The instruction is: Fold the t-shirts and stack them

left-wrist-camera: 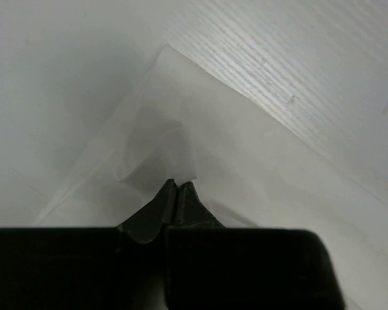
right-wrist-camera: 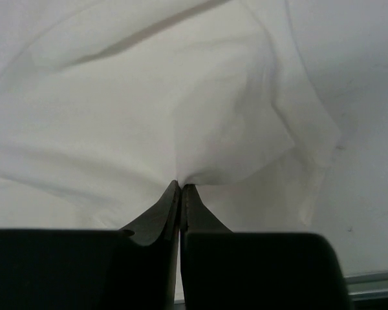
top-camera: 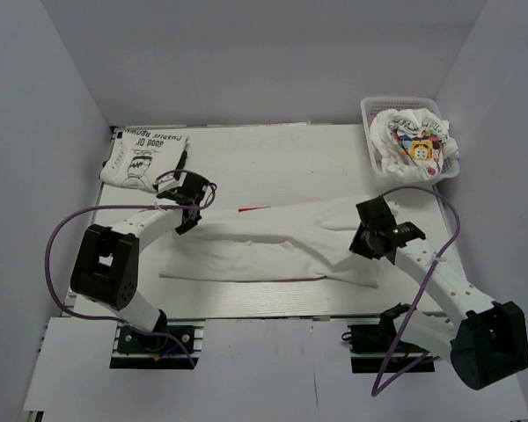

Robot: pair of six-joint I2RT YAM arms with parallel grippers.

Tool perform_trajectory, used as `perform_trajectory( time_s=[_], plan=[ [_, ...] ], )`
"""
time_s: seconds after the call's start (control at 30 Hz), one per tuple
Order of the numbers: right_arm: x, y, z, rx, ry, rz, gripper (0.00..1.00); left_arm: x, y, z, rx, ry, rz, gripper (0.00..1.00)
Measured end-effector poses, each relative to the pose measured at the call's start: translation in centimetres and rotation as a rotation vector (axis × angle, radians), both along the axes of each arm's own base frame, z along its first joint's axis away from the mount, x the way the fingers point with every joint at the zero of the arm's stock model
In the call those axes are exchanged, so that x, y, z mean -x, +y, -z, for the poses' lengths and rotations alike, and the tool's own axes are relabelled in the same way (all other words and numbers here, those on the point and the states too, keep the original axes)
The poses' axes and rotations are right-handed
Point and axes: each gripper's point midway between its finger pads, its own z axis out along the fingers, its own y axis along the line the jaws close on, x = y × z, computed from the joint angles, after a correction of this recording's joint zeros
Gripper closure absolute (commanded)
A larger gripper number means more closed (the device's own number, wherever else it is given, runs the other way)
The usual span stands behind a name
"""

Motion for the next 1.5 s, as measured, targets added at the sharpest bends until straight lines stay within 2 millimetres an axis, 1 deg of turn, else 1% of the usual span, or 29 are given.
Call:
perform_trajectory(
  time_s=[0.1, 0.17, 0.2, 0.23, 0.27, 0.33, 0.37, 0.47, 0.57, 0.67, 0.73, 0.77, 0.87, 0.93, 1.03, 1.1, 1.2, 1.27, 1.37, 1.43, 1.5],
  plan=[
    [3.1, 0.9, 3.1, -0.068, 0.081, -0.019, 1.00, 1.1, 0.4, 0.6, -0.008, 0.036, -0.019, 0.86],
    [5.1, 1.3, 5.0, -0.094, 0.143, -0.035, 1.00, 1.5, 0.6, 0.7, -0.014, 0.047, -0.029, 0.78],
    [6.1, 1.5, 5.8, -0.103, 0.176, -0.047, 0.91, 1.6, 0.7, 0.7, -0.017, 0.051, -0.034, 0.65],
    [6.4, 1.5, 6.0, -0.105, 0.187, -0.050, 0.79, 1.8, 0.8, 0.7, -0.022, 0.056, -0.036, 0.63],
    [6.8, 1.6, 6.2, -0.108, 0.200, -0.055, 0.43, 1.9, 0.9, 0.8, -0.027, 0.061, -0.043, 0.61],
    [6.9, 1.8, 6.1, -0.111, 0.201, -0.063, 0.23, 2.2, 1.2, 0.8, -0.037, 0.071, -0.050, 0.55],
    [6.9, 1.8, 5.9, -0.113, 0.196, -0.071, 0.10, 2.4, 1.3, 0.8, -0.042, 0.077, -0.052, 0.53],
    [6.3, 2.1, 4.8, -0.114, 0.161, -0.112, 0.10, 3.0, 1.6, 0.7, -0.054, 0.096, -0.062, 0.50],
    [4.7, 2.7, 2.5, -0.120, 0.081, -0.160, 0.10, 3.7, 2.1, 0.0, -0.063, 0.098, -0.079, 0.48],
    [2.7, 3.1, -0.1, -0.119, -0.019, -0.197, 0.10, 4.1, 2.5, -1.3, -0.060, 0.073, -0.094, 0.48],
    [1.6, 3.3, -1.5, -0.112, -0.073, -0.209, 0.10, 4.1, 2.7, -1.9, -0.057, 0.056, -0.101, 0.46],
    [1.2, 3.3, -1.9, -0.109, -0.093, -0.213, 0.10, 4.2, 2.8, -2.2, -0.055, 0.048, -0.104, 0.44],
    [-0.1, 3.7, -2.8, -0.113, -0.152, -0.219, 0.10, 4.1, 3.0, -2.5, -0.055, 0.037, -0.111, 0.35],
    [-0.8, 4.2, -3.0, -0.129, -0.182, -0.228, 0.10, 4.0, 2.9, -2.6, -0.054, 0.030, -0.112, 0.35],
    [-1.5, 5.3, -2.1, -0.161, -0.193, -0.258, 0.10, 3.3, 2.7, -2.7, -0.046, 0.004, -0.109, 0.32],
    [-1.3, 5.6, -0.5, -0.166, -0.146, -0.274, 0.10, 2.9, 2.6, -2.3, -0.046, 0.006, -0.107, 0.32],
    [-1.1, 6.2, 2.0, -0.166, -0.072, -0.296, 0.10, 1.9, 2.0, -1.2, -0.040, 0.029, -0.096, 0.33],
    [-0.7, 6.1, 3.3, -0.157, -0.034, -0.301, 0.10, 1.2, 1.3, -0.4, -0.024, 0.042, -0.078, 0.37],
    [-0.6, 5.9, 4.0, -0.142, -0.013, -0.299, 0.10, 0.1, 0.5, -0.1, -0.004, 0.047, -0.047, 0.38],
    [-0.9, 5.7, 4.1, -0.131, -0.019, -0.290, 0.10, -1.2, -0.4, -0.6, 0.019, 0.020, -0.020, 0.41],
    [-1.2, 5.5, 4.0, -0.117, -0.027, -0.279, 0.10, -2.5, -1.7, -1.2, 0.063, -0.012, 0.026, 0.42]
  ],
)
